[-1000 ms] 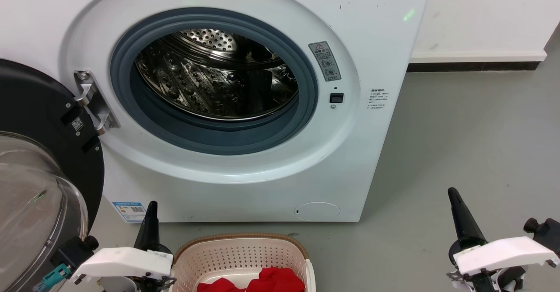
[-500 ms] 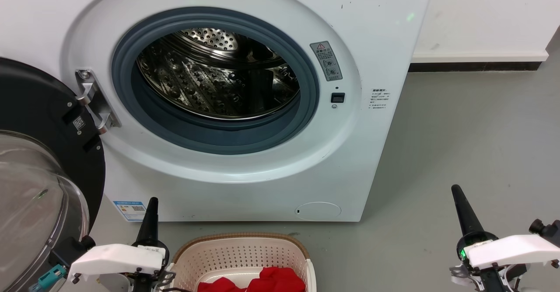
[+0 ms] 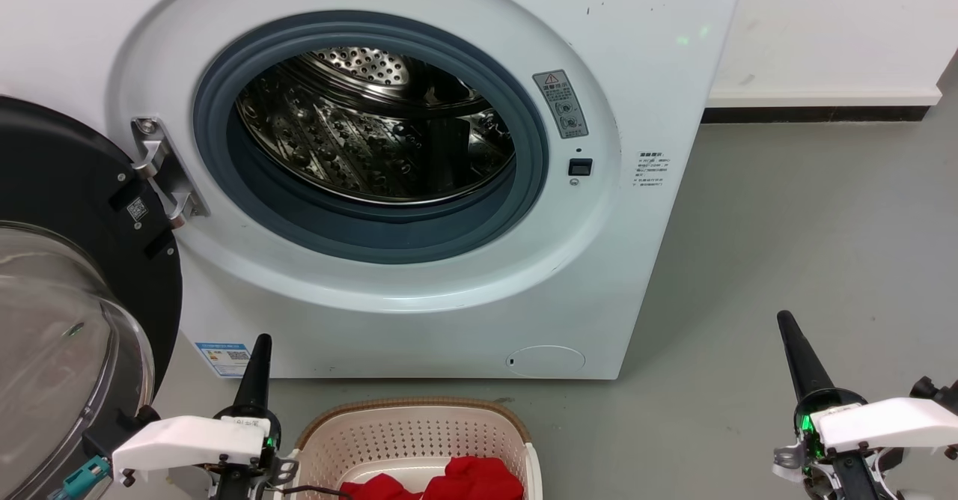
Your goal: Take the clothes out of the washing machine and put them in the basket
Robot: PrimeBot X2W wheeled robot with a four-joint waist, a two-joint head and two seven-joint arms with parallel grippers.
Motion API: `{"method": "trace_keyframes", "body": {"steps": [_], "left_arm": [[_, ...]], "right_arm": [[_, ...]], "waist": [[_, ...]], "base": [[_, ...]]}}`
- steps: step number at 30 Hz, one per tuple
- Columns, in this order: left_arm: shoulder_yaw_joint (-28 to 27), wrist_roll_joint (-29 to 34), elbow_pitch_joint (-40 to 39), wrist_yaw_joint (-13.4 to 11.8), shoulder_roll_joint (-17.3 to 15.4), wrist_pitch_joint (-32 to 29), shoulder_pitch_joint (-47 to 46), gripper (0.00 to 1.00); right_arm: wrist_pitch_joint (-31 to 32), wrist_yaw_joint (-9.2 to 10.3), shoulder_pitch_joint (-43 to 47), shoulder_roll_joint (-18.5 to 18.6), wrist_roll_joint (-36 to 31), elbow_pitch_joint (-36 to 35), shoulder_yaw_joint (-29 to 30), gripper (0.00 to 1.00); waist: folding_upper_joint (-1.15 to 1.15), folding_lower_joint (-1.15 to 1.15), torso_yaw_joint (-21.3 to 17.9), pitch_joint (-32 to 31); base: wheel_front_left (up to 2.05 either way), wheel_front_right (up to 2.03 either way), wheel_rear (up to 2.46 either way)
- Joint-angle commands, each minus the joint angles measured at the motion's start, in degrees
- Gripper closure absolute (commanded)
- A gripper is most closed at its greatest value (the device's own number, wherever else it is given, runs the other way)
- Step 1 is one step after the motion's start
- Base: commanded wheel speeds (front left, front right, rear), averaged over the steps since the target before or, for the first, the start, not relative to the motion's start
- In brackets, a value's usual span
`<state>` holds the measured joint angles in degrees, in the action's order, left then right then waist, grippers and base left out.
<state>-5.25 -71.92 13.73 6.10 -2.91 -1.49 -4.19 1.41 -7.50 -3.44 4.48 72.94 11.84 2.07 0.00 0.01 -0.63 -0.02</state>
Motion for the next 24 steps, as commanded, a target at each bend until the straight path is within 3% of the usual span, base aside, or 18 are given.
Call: {"method": "trace_keyframes", "body": {"steps": [1,24], "left_arm": [[-0.19,-1.29,-0.20,0.39,-0.05,-0.42,-1.41,1.00],[-0.94,-12.58,0.13,1.04,0.01,-3.30,-1.95,1.00]], "right_arm": [[0.19,0.00,-1.28,0.31,1.46,-0.05,0.22,1.00],[2.20,0.01,-2.26,0.05,13.09,1.23,1.55,1.00]], "waist": [[0.00,0.00,0.02,0.01],[0.00,0.00,0.35,0.11]], "base": [[0.00,0.00,0.00],[0.00,0.00,0.00]]}}
